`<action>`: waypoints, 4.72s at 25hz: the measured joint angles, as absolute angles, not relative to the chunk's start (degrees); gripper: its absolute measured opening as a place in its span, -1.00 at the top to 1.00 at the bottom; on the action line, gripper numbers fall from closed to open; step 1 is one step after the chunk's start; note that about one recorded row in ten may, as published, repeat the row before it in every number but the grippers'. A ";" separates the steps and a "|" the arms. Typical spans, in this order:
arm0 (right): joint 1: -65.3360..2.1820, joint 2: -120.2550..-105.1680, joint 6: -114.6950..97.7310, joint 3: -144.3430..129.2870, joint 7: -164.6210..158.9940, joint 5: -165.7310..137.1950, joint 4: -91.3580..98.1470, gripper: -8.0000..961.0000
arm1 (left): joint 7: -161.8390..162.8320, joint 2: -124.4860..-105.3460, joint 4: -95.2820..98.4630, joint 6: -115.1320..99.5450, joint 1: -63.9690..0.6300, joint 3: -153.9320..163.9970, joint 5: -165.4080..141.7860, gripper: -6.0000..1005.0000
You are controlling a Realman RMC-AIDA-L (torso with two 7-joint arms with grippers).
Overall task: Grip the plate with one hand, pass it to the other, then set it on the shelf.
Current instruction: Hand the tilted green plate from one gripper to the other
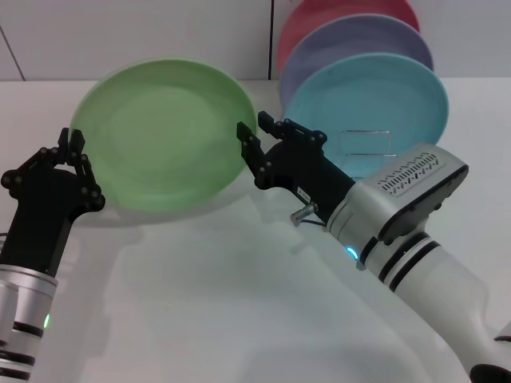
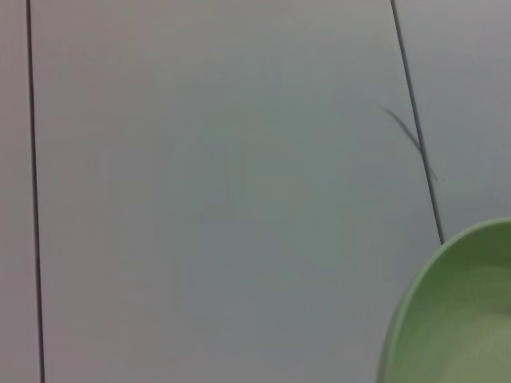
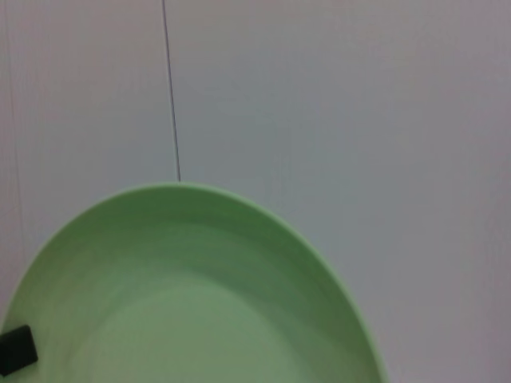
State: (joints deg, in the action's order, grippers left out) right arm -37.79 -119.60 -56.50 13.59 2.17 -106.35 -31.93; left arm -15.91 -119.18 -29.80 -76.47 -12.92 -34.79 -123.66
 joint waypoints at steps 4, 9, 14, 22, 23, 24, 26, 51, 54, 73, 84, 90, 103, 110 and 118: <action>-37.80 -119.62 -56.24 13.62 1.98 -106.35 -31.96 0.38 | -15.91 -119.18 -29.80 -76.49 -12.96 -34.80 -123.66 0.92; -37.81 -119.70 -56.06 13.63 1.95 -106.34 -32.00 0.45 | -15.91 -119.18 -29.80 -76.57 -12.97 -34.80 -123.66 0.92; -37.87 -119.70 -56.06 13.63 1.94 -106.35 -31.94 0.50 | -15.91 -119.18 -29.86 -76.93 -13.04 -34.80 -123.66 0.92; -37.89 -119.71 -56.01 13.70 1.92 -106.34 -31.90 0.55 | -15.91 -119.18 -29.88 -77.39 -13.01 -34.76 -123.66 0.92; -37.93 -119.70 -55.97 13.71 1.91 -106.34 -31.90 0.56 | -15.91 -119.18 -29.89 -77.41 -13.01 -34.75 -123.66 0.92; -37.93 -119.70 -55.97 13.71 1.91 -106.34 -31.90 0.57 | -15.91 -119.18 -29.89 -77.41 -13.01 -34.75 -123.66 0.92; -37.97 -119.71 -55.79 13.71 1.90 -106.34 -31.90 0.59 | -15.91 -119.18 -29.89 -77.42 -13.01 -34.73 -123.66 0.92; -38.32 -119.70 -53.87 14.94 1.94 -106.34 -32.26 0.75 | -15.90 -119.18 -29.53 -77.26 -13.00 -34.71 -123.66 0.92; -38.32 -119.71 -53.84 14.94 2.01 -106.34 -32.26 0.78 | -15.91 -119.17 -29.52 -77.19 -13.01 -34.72 -123.66 0.92; -38.41 -119.70 -53.60 14.95 1.96 -106.34 -32.76 0.80 | -15.91 -119.17 -29.18 -76.90 -13.50 -34.72 -123.55 0.92; -38.38 -119.71 -53.16 15.45 1.94 -106.36 -32.94 0.82 | -15.91 -119.18 -29.09 -76.90 -13.45 -34.71 -123.59 0.92; -37.97 -119.71 -53.15 15.96 2.21 -106.33 -33.34 0.83 | -15.91 -119.17 -28.99 -76.81 -13.48 -34.71 -123.54 0.92; -37.87 -119.80 -53.18 16.17 2.24 -105.94 -33.49 0.83 | -15.91 -119.17 -29.00 -76.20 -13.62 -34.72 -123.05 0.91; -37.70 -119.80 -53.19 16.62 2.24 -105.93 -33.49 0.83 | -15.91 -119.17 -29.01 -76.19 -13.63 -34.71 -123.06 0.92; -37.70 -119.79 -53.14 16.61 2.30 -105.92 -33.48 0.88 | -15.91 -119.17 -29.00 -76.21 -13.62 -34.65 -123.03 0.92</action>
